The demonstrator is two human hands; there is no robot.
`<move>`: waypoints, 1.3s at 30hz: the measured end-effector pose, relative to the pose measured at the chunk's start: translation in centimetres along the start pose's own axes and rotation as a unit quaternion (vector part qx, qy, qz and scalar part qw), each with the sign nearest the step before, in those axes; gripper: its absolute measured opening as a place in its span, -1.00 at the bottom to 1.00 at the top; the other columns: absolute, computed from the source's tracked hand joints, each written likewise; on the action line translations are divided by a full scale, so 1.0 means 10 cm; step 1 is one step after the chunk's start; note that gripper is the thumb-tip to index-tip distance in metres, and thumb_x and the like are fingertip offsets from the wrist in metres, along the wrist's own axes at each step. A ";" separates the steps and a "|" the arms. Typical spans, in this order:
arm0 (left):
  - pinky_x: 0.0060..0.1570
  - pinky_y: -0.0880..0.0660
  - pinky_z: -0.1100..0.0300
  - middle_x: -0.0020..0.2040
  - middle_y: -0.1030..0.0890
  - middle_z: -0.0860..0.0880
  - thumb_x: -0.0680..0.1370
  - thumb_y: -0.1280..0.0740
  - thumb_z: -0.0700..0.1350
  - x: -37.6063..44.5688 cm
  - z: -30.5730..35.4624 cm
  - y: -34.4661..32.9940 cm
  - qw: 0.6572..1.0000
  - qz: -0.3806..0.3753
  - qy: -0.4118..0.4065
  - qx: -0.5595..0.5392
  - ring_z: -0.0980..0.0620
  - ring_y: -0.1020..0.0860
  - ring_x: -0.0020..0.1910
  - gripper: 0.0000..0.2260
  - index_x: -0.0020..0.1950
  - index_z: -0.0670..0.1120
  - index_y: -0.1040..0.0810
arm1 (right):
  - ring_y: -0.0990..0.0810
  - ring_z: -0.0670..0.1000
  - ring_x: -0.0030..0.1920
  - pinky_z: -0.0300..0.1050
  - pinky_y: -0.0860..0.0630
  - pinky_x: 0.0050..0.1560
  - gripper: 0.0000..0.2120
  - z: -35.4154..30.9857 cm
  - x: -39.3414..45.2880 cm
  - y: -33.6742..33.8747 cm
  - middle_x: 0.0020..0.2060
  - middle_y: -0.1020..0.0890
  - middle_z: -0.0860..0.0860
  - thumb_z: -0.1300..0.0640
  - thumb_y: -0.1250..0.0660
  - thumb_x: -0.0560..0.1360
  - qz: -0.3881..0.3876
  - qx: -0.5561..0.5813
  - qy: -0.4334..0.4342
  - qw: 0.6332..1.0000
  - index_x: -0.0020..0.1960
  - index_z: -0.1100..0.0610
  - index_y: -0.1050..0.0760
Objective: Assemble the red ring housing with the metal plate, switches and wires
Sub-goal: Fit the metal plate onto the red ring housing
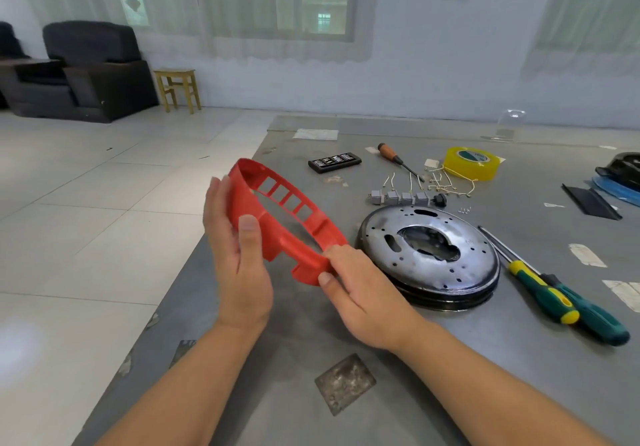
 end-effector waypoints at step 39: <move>-0.32 -0.57 0.18 0.16 -0.70 -0.13 0.51 -0.25 -0.39 0.60 -1.23 0.46 0.951 -0.043 0.303 0.048 0.01 -0.65 -0.17 -0.63 0.10 0.00 -0.66 | -0.56 0.13 0.04 0.03 -0.41 0.29 -0.78 0.15 0.08 -0.22 -0.09 -0.59 -0.02 0.10 -0.29 0.60 -0.013 -0.260 -0.016 0.965 0.19 -0.01 -0.62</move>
Point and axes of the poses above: each hand's wrist, its own x-axis towards the middle knuckle, its own y-axis out of the back of the hand, z = x × y, the point moved 9 cm from there along x, towards the middle knuckle
